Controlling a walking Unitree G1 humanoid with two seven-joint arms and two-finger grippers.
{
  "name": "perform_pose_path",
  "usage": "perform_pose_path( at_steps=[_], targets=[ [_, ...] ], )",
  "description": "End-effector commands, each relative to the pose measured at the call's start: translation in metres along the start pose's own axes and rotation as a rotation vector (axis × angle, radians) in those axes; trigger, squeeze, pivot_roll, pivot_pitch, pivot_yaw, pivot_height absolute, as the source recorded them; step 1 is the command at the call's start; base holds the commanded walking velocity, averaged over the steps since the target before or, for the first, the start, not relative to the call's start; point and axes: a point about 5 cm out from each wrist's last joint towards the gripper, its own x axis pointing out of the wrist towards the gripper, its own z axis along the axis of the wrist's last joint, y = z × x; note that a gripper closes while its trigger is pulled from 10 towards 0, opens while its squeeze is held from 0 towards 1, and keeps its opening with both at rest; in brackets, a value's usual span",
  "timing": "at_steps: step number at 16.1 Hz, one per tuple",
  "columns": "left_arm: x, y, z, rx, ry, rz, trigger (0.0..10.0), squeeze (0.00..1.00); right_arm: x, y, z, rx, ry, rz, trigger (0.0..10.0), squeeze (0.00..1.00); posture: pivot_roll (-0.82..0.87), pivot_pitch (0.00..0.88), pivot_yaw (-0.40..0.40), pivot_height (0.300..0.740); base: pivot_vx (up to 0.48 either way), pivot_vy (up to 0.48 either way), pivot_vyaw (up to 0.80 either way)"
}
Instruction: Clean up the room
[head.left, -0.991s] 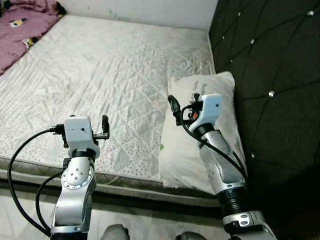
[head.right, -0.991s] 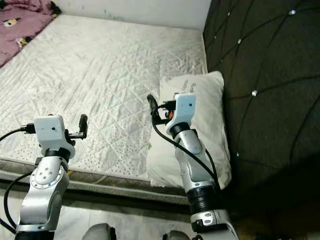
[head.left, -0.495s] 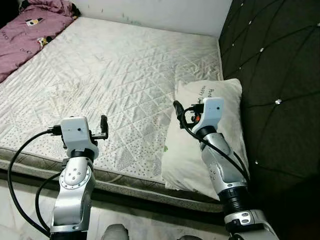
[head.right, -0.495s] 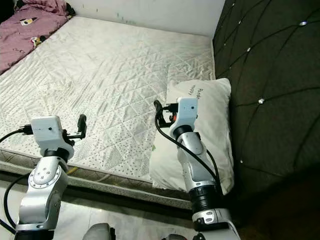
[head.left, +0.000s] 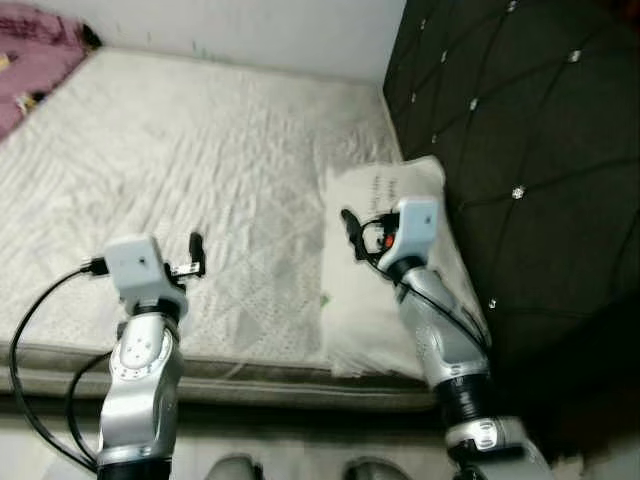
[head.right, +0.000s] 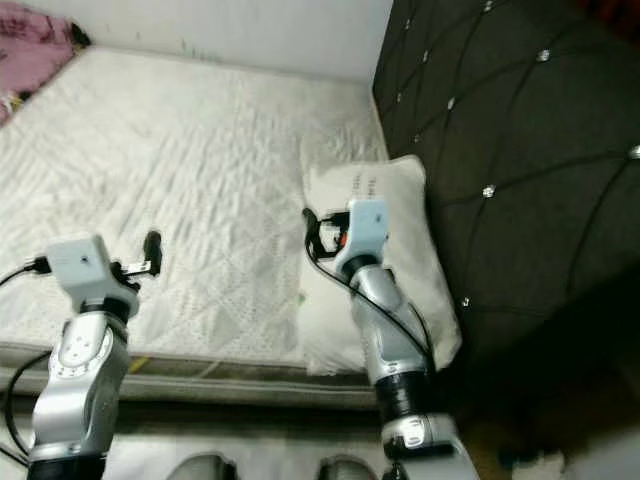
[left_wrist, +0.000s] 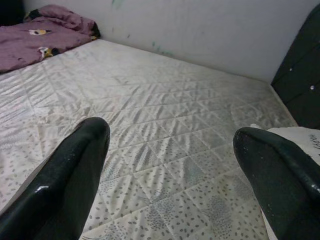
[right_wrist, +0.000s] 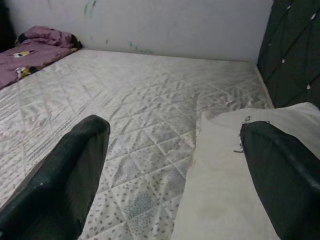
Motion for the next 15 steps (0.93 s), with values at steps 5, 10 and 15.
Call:
perform_pose_path(
  at_steps=[5, 10, 15],
  targets=[
    [0.002, -0.007, 0.000, -0.041, -0.003, -0.021, 10.0, 0.00, 0.000, -0.003, -0.005, -0.070, 0.029, 0.016, 10.0, 0.00, -0.03, 0.000, -0.075, 0.740, 0.000, 0.480, 0.00],
    [0.002, -0.009, 0.003, -0.055, -0.028, -0.027, 10.0, 0.00, -0.002, -0.003, -0.011, -0.068, 0.079, 0.036, 10.0, 0.00, -0.03, 0.000, -0.078, 0.740, 0.000, 0.192, 0.00],
    [0.000, -0.011, 0.005, -0.077, -0.046, -0.068, 10.0, 0.00, -0.003, 0.000, -0.008, -0.030, 0.061, 0.082, 10.0, 0.00, -0.03, 0.000, -0.078, 0.740, 0.000, 0.000, 0.00]
  ],
)
